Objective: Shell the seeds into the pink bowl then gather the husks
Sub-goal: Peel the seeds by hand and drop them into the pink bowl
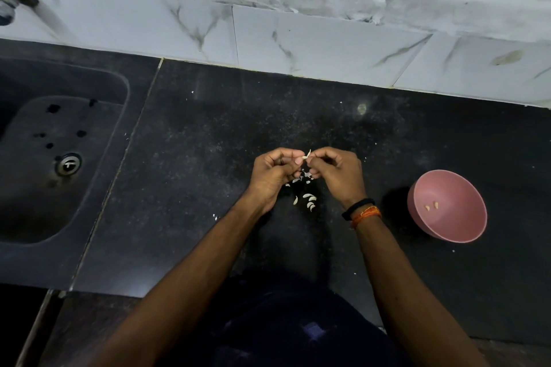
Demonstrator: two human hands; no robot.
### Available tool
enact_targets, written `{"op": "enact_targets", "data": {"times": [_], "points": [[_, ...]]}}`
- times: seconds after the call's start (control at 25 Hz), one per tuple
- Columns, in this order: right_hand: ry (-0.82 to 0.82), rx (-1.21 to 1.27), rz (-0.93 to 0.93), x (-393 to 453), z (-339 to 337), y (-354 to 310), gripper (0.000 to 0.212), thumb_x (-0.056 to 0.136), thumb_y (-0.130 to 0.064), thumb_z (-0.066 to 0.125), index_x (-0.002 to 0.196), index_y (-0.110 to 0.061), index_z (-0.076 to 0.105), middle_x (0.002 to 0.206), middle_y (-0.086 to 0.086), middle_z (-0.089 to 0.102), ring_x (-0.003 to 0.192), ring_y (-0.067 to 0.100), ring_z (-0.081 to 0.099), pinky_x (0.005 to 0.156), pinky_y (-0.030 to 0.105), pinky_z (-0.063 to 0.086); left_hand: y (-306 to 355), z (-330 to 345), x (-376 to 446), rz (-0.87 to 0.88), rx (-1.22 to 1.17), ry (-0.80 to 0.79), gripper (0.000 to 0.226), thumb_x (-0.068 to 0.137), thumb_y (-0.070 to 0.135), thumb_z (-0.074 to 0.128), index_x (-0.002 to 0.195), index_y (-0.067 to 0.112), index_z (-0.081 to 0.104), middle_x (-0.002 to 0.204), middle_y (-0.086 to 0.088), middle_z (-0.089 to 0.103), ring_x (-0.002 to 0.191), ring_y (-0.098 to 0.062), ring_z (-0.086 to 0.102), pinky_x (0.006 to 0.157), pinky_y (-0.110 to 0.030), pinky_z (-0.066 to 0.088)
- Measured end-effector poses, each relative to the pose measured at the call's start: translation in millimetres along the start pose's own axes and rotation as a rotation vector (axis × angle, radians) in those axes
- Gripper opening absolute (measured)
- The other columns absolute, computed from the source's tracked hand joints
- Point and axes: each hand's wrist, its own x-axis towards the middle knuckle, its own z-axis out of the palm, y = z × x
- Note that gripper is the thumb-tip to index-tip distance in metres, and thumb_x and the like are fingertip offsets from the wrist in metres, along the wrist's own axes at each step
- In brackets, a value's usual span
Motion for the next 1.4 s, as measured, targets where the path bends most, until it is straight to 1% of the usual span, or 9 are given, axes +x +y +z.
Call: {"op": "enact_targets", "data": {"times": [0.12,0.28,0.48,0.72,0.88,1.12,1.24,1.32,1.4], "points": [[-0.013,0.039,0.015,1,-2,1,0.011,0.089,-0.003,0.070,0.086,-0.009,0.079,0.077,0.009,0.075,0.068,0.014,0.070,0.066,0.027,0.059,-1,-3,1,-0.005,0.023,-0.007,0.016,0.088,-0.008,0.066,0.099,0.002,0.072,0.082,-0.007,0.072,0.075,-0.017,0.063,0.072,-0.026,0.055],[-0.012,0.149,0.077,2,-1,3,0.017,0.087,0.001,0.068,0.079,-0.010,0.079,0.074,0.012,0.075,0.066,0.018,0.068,0.065,0.032,0.057,0,-1,0,-0.023,0.015,-0.014,0.016,0.089,-0.010,0.063,0.100,-0.002,0.071,0.083,-0.009,0.072,0.074,-0.015,0.064,0.070,-0.024,0.055],[-0.058,0.296,0.143,1,-2,3,0.009,0.087,0.001,0.070,0.084,-0.001,0.078,0.083,0.019,0.075,0.070,0.020,0.066,0.065,0.031,0.056,1,-2,1,-0.094,-0.044,-0.019,0.018,0.091,-0.010,0.059,0.105,-0.004,0.069,0.086,-0.013,0.070,0.075,-0.014,0.064,0.068,-0.023,0.056],[-0.084,0.294,0.175,1,-2,5,0.011,0.089,0.003,0.067,0.085,-0.002,0.077,0.081,0.016,0.075,0.066,0.015,0.066,0.063,0.028,0.056,2,-4,0,-0.113,-0.019,-0.076,0.021,0.092,-0.005,0.062,0.112,-0.001,0.068,0.089,-0.011,0.069,0.078,-0.015,0.065,0.070,-0.026,0.056],[-0.113,0.325,0.211,1,-3,4,0.009,0.090,0.002,0.066,0.087,0.002,0.075,0.079,0.013,0.074,0.065,0.013,0.064,0.063,0.026,0.054,7,-1,-2,-0.173,-0.050,-0.102,0.019,0.094,-0.005,0.057,0.107,0.002,0.069,0.085,-0.008,0.071,0.076,-0.013,0.067,0.071,-0.027,0.056],[-0.128,0.372,0.234,-2,-4,5,0.011,0.090,0.002,0.065,0.085,0.000,0.075,0.074,0.010,0.072,0.064,0.014,0.061,0.062,0.026,0.054,10,-2,-3,-0.245,-0.094,-0.114,0.018,0.095,-0.004,0.057,0.104,0.004,0.070,0.084,-0.012,0.072,0.074,-0.015,0.069,0.070,-0.028,0.058],[-0.106,0.316,0.229,-1,-3,6,0.012,0.089,0.002,0.065,0.083,-0.001,0.075,0.069,0.006,0.070,0.060,0.012,0.060,0.059,0.024,0.052,7,-1,-3,-0.188,0.019,-0.107,0.015,0.095,-0.002,0.058,0.103,0.005,0.070,0.085,-0.013,0.070,0.076,-0.017,0.067,0.072,-0.029,0.057],[-0.080,0.258,0.226,0,-1,8,0.013,0.089,0.001,0.066,0.081,-0.004,0.076,0.068,0.006,0.069,0.058,0.011,0.059,0.057,0.024,0.050,1,0,-1,-0.095,0.144,-0.065,0.012,0.095,-0.001,0.060,0.102,0.001,0.070,0.087,-0.018,0.068,0.079,-0.018,0.065,0.072,-0.030,0.057],[-0.066,0.181,0.210,2,0,10,0.014,0.088,-0.002,0.068,0.079,-0.008,0.076,0.067,0.005,0.068,0.058,0.011,0.059,0.057,0.024,0.048,-4,-1,3,0.015,0.254,-0.032,0.011,0.093,-0.002,0.064,0.101,-0.004,0.071,0.092,-0.025,0.069,0.082,-0.025,0.066,0.074,-0.035,0.058]]}}
